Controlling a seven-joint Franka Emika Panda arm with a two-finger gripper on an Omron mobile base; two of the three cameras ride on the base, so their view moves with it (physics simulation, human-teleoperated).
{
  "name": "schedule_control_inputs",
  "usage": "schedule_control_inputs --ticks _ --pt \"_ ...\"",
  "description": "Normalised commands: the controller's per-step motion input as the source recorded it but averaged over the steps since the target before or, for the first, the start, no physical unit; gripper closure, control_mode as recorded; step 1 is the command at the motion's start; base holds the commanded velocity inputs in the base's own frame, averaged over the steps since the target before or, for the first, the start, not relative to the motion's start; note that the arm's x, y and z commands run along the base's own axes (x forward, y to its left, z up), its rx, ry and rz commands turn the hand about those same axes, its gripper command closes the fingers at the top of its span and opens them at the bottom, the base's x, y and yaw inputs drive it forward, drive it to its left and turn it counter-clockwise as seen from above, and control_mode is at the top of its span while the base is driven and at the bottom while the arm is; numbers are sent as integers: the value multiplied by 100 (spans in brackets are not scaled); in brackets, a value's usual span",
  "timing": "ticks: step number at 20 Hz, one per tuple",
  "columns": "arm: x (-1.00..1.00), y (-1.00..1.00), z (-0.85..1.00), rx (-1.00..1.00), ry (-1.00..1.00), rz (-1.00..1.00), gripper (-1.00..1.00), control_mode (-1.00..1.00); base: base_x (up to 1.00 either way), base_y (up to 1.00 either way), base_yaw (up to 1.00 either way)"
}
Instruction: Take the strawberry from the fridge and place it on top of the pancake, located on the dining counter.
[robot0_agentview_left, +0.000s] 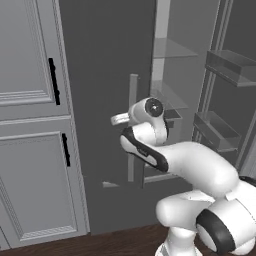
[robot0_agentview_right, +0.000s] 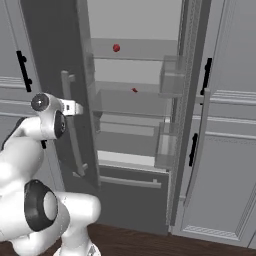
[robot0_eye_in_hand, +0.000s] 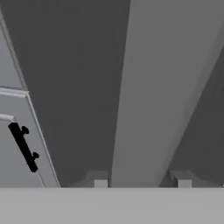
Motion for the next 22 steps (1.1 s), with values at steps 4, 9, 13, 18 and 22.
schedule_control_inputs --ticks 4,9,13,18,22 --pt "-91 100 0 0 0 0 100 -100 0 0 0" --pt "-89 100 0 0 0 0 100 -100 0 0 0" --pt "-93 100 13 6 2 0 100 -100 0 0 0" --pt "-100 74 67 16 -1 0 100 -100 0 0 0" --pt "-97 -69 96 17 -6 -1 100 -100 0 0 0"
